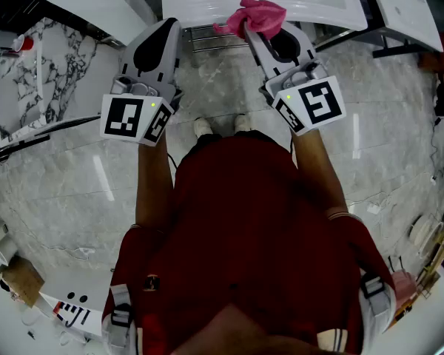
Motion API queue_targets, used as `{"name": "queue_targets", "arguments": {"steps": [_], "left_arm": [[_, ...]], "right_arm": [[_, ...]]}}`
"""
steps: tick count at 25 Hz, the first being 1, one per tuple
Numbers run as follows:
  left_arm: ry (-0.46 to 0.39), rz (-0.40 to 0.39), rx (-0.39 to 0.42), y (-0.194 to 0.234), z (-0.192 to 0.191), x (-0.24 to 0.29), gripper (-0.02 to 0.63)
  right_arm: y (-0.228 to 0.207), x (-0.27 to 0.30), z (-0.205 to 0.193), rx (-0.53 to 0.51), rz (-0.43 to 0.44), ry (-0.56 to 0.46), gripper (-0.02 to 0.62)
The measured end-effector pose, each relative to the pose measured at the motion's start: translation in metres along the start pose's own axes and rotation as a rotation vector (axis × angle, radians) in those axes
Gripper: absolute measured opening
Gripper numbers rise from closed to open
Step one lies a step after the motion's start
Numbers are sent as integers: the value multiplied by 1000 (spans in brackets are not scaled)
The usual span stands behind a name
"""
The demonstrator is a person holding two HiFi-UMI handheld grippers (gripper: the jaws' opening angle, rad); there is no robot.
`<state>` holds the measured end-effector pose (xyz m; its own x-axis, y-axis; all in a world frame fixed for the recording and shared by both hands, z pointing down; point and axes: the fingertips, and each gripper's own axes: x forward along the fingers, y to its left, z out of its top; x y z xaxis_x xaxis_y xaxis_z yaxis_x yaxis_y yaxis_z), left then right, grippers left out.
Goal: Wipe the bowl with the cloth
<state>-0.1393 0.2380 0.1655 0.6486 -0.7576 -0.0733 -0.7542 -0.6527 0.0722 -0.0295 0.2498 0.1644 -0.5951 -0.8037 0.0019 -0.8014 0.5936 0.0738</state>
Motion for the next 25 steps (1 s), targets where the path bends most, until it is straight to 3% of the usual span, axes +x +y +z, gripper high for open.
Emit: {"name": "queue_targets", "arguments": {"steps": [4, 17, 25], "left_arm": [[1, -13, -5, 10, 1, -4, 6], [-32, -62, -47, 62, 1, -20, 6], [-19, -55, -76, 76, -5, -12, 6]], "right_arm": [[10, 10, 0, 19, 12, 5, 49], [29, 42, -2, -27, -75, 47, 49], [11, 48, -4, -26, -106, 70, 49]]}}
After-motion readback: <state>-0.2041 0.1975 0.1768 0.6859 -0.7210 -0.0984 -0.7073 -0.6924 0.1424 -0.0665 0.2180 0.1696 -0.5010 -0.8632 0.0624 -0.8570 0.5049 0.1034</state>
